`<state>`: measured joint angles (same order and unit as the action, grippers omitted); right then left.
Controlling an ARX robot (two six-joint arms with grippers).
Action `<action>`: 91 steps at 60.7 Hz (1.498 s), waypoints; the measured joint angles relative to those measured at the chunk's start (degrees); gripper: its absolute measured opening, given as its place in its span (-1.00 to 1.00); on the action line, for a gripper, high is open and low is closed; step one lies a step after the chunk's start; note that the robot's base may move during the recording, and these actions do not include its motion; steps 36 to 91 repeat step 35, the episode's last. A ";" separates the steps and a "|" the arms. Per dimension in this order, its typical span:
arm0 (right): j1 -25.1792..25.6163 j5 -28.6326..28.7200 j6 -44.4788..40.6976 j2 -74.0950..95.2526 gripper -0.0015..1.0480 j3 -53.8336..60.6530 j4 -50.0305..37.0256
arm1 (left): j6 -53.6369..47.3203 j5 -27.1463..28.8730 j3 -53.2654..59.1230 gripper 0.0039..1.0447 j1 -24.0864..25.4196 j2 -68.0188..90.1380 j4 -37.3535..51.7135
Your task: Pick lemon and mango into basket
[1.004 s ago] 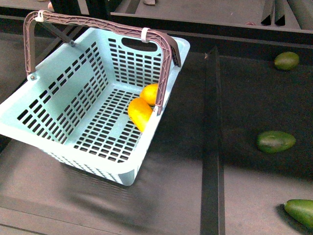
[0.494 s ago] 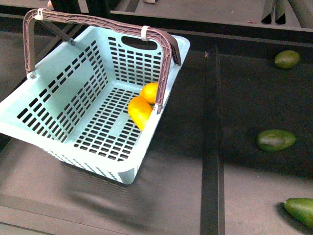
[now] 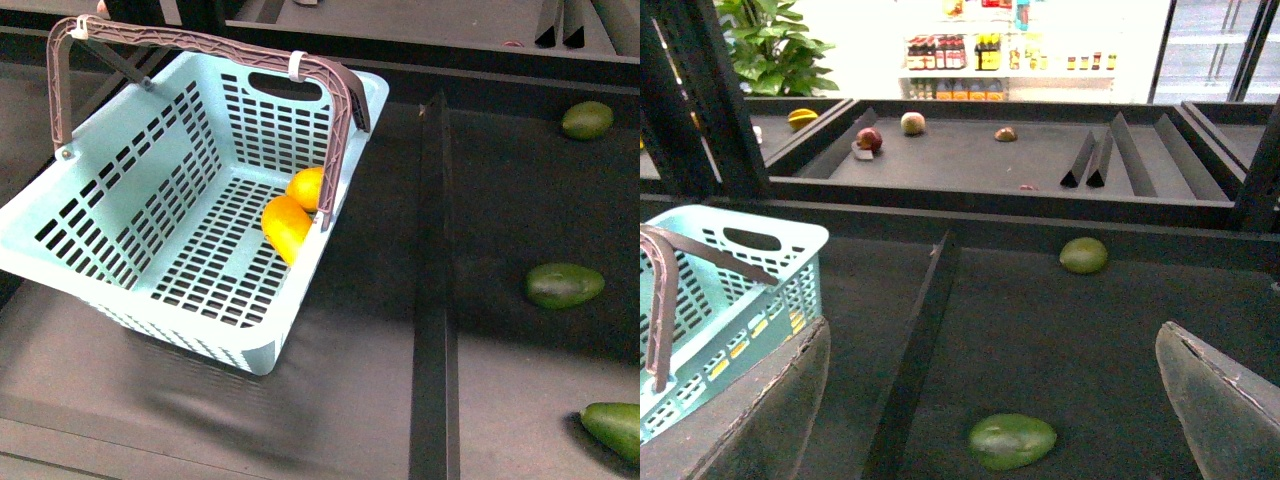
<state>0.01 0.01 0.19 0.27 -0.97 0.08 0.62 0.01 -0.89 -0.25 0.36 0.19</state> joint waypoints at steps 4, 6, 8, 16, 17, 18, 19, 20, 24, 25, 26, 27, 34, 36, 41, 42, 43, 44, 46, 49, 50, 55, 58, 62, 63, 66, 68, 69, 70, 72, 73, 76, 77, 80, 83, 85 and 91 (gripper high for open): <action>0.00 0.00 0.00 0.00 0.83 0.00 0.00 | 0.00 0.00 0.00 0.20 0.00 0.00 0.00; 0.00 0.00 0.00 0.00 0.83 0.00 0.00 | 0.00 0.00 0.00 0.30 0.00 0.00 0.00; 0.00 0.00 0.00 0.00 0.83 0.00 0.00 | 0.00 0.00 0.00 0.44 0.00 0.00 0.00; 0.00 0.00 -0.02 0.00 0.83 0.00 0.00 | -0.04 0.00 0.00 0.90 0.00 0.00 0.00; 0.00 0.00 0.00 0.00 0.83 0.00 0.00 | -0.11 -0.02 0.00 0.90 0.00 0.00 0.00; 0.00 0.00 0.00 0.00 0.83 0.00 0.00 | -0.09 0.00 0.00 0.88 0.00 0.00 0.00; 0.00 0.00 0.00 0.00 0.83 0.00 0.00 | -0.09 -0.02 0.00 0.86 0.00 0.00 0.00; 0.00 0.00 -0.02 0.00 0.83 0.00 0.00 | -0.09 0.00 0.00 0.87 0.00 0.00 0.00; 0.00 0.00 0.00 0.00 0.83 0.00 0.00 | -0.11 0.00 0.00 0.87 0.00 0.00 0.00; 0.00 0.00 -0.02 0.00 0.83 0.00 0.00 | -0.11 0.00 0.00 0.87 0.00 0.00 0.00; 0.00 0.00 0.00 0.00 0.83 0.00 0.00 | -0.11 -0.02 0.00 0.87 0.00 0.00 0.00; 0.00 0.00 0.00 0.00 0.83 0.00 0.00 | -0.11 0.00 0.00 0.87 0.00 0.00 0.00; 0.00 0.00 -0.02 0.00 0.83 0.00 0.00 | -0.11 0.00 0.00 0.87 0.00 0.00 0.00; 0.00 0.00 -0.02 0.00 0.83 0.00 0.00 | -0.11 0.00 0.00 0.87 0.00 0.00 0.00; 0.00 0.00 -0.02 0.00 0.83 0.00 0.00 | -0.11 0.00 0.00 0.87 0.00 0.00 0.00; 0.00 0.00 -0.02 0.00 0.83 0.00 0.00 | -0.11 0.00 0.00 0.87 0.00 0.00 0.00; 0.00 0.00 -0.02 0.00 0.83 0.00 0.00 | -0.11 0.00 0.00 0.87 0.00 0.00 0.00; 0.00 0.00 -0.02 0.00 0.83 0.00 0.00 | -0.11 0.00 0.00 0.87 0.00 0.00 0.00; 0.00 0.00 -0.02 0.00 0.83 0.00 0.00 | -0.11 0.00 0.00 0.87 0.00 0.00 0.00; 0.00 0.00 -0.02 0.00 0.83 0.00 0.00 | -0.11 0.00 0.00 0.87 0.00 0.00 0.00; 0.00 0.00 -0.02 0.00 0.83 0.00 0.00 | -0.11 0.00 0.00 0.87 0.00 0.00 0.00; 0.00 0.00 -0.02 0.00 0.83 0.00 0.00 | -0.11 0.00 0.00 0.87 0.00 0.00 0.00; 0.00 0.00 -0.02 0.00 0.83 0.00 0.00 | -0.11 0.00 0.00 0.87 0.00 0.00 0.00; 0.00 0.00 -0.02 0.00 0.83 0.00 0.00 | -0.11 0.00 0.00 0.87 0.00 0.00 0.00; 0.00 0.00 -0.02 0.00 0.83 0.00 0.00 | -0.11 0.00 0.00 0.87 0.00 0.00 0.00; 0.00 0.00 -0.02 0.00 0.83 0.00 0.00 | -0.11 0.00 0.00 0.87 0.00 0.00 0.00; 0.00 0.00 -0.02 0.00 0.83 0.00 0.00 | -0.11 0.00 0.00 0.87 0.00 0.00 0.00; 0.00 0.00 -0.02 0.00 0.83 0.00 0.00 | -0.11 0.00 0.00 0.87 0.00 0.00 0.00; 0.00 0.00 -0.02 0.00 0.83 0.00 0.00 | -0.11 0.00 0.00 0.87 0.00 0.00 0.00; 0.00 0.00 -0.02 0.00 0.83 0.00 0.00 | -0.11 0.00 0.00 0.87 0.00 0.00 0.00; 0.00 0.00 -0.02 0.00 0.83 0.00 0.00 | -0.11 0.00 0.00 0.87 0.00 0.00 0.00; 0.00 0.00 -0.02 0.00 0.83 0.00 0.00 | -0.11 0.00 0.00 0.87 0.00 0.00 0.00; 0.00 0.00 -0.02 0.00 0.83 0.00 0.00 | -0.11 0.00 0.00 0.87 0.00 0.00 0.00; 0.00 0.00 -0.02 0.00 0.83 0.00 0.00 | -0.11 0.00 0.00 0.87 0.00 0.00 0.00; 0.00 0.00 -0.02 0.00 0.83 0.00 0.00 | -0.11 0.00 0.00 0.87 0.00 0.00 0.00; 0.00 0.00 -0.02 0.00 0.83 0.00 0.00 | -0.11 0.00 0.00 0.87 0.00 0.00 0.00; 0.00 0.00 -0.02 0.00 0.83 0.00 0.00 | -0.11 0.00 0.00 0.87 0.00 0.00 0.00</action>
